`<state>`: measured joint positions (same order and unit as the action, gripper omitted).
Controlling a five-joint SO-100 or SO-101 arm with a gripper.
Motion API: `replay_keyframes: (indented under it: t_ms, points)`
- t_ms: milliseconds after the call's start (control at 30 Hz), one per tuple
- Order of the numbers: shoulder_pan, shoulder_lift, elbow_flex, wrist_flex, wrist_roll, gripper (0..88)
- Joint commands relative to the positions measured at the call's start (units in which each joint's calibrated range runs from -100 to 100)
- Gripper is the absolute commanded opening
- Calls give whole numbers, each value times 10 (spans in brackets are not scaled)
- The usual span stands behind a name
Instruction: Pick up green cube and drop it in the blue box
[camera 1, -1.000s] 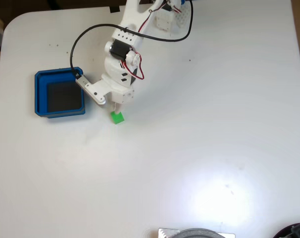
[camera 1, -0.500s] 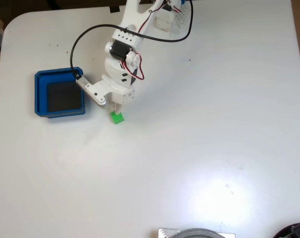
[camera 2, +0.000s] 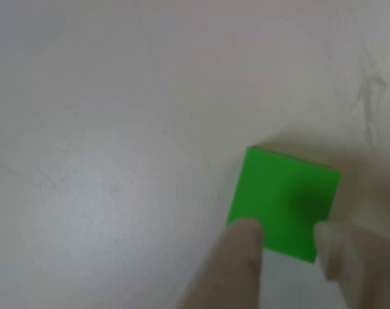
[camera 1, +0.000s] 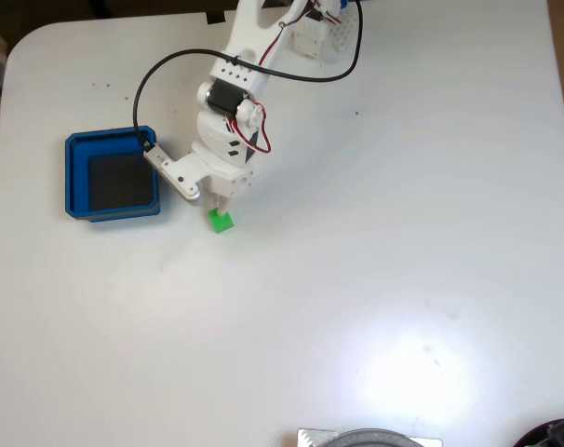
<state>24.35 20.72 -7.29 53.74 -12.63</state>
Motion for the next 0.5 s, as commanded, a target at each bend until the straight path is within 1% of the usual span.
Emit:
replay_keyframes:
  t_ms: [0, 233, 333, 467]
  points:
    - [3, -8, -32, 3, -1, 47]
    - [4, -8, -32, 3, -1, 198]
    - [4, -8, -32, 3, -1, 233]
    - [4, -7, -32, 2, -2, 244]
